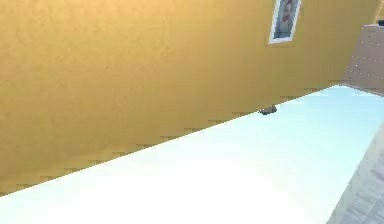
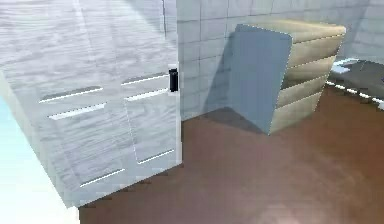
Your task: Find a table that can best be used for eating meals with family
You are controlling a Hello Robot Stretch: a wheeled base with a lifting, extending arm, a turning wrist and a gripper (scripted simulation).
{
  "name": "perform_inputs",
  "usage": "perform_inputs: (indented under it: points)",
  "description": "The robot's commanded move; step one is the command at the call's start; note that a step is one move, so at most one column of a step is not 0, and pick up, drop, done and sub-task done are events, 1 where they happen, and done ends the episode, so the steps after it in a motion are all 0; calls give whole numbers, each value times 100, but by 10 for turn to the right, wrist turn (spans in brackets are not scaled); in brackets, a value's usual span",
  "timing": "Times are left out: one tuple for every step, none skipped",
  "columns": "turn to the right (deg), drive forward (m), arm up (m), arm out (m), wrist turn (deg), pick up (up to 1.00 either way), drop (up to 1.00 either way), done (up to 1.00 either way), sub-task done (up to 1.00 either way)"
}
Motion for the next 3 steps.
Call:
perform_inputs:
  points:
    - [450, 0, 0, 0, 0, 0, 0, 0, 0]
    - [120, 0, 0, 0, 0, 0, 0, 0, 0]
    - [0, 5, 0, 0, 0, 0, 0, 0, 0]
